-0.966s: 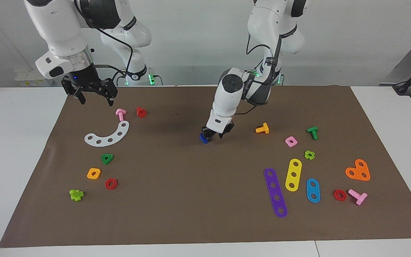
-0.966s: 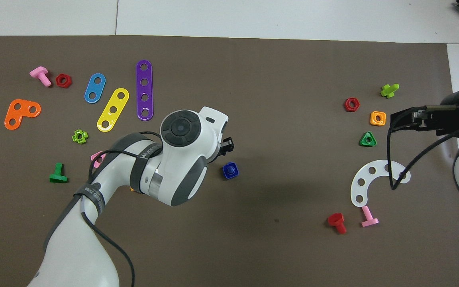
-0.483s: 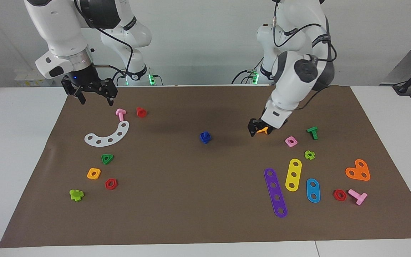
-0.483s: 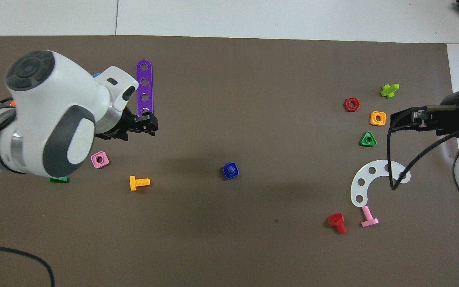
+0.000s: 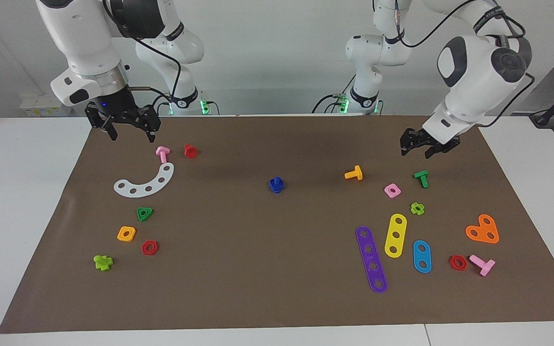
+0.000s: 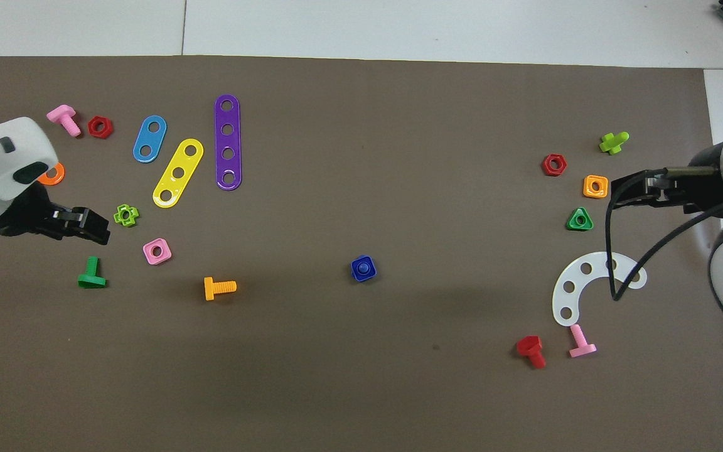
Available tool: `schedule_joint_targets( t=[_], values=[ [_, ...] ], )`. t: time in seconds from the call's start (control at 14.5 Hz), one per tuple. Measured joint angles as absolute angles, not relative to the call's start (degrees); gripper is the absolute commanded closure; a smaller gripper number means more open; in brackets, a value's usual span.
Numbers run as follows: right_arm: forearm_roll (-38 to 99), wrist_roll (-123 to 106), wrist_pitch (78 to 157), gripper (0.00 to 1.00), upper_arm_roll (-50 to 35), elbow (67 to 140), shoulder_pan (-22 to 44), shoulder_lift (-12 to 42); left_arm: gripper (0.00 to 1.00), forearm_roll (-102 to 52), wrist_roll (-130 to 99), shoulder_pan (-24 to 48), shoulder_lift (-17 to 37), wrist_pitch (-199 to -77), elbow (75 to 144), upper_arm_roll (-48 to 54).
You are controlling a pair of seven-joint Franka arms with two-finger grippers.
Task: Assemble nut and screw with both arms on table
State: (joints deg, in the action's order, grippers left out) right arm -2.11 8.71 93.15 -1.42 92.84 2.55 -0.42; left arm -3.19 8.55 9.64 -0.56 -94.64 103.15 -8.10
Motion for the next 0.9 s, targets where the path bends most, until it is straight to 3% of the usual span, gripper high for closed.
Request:
schedule_joint_targets(
  t=[0.14,0.34,0.62,0.9],
  values=[
    [-2.11,8.71,93.15,0.0,-1.4,92.84,2.51,-0.42,0.0,-2.35,9.05,7.45,-3.63,-94.62,104.42,-8.16],
    [-2.11,8.71,93.15,0.0,-1.4,92.85,2.5,-0.42,0.0,1.03,8.68,6.94,-5.35,-95.13,101.96,-8.01],
    [-2.11,8.71,93.15,0.0,-1.4,92.85,2.5,-0.42,0.0,1.61,8.57,7.07,-3.42,-95.0,95.1,-7.34],
    [-2.11,8.71,93.15,0.0,-1.41,92.85,2.51,-0.42,0.0,1.63,8.49,7.09,-1.63,-94.33,92.67,-7.01]
  ],
)
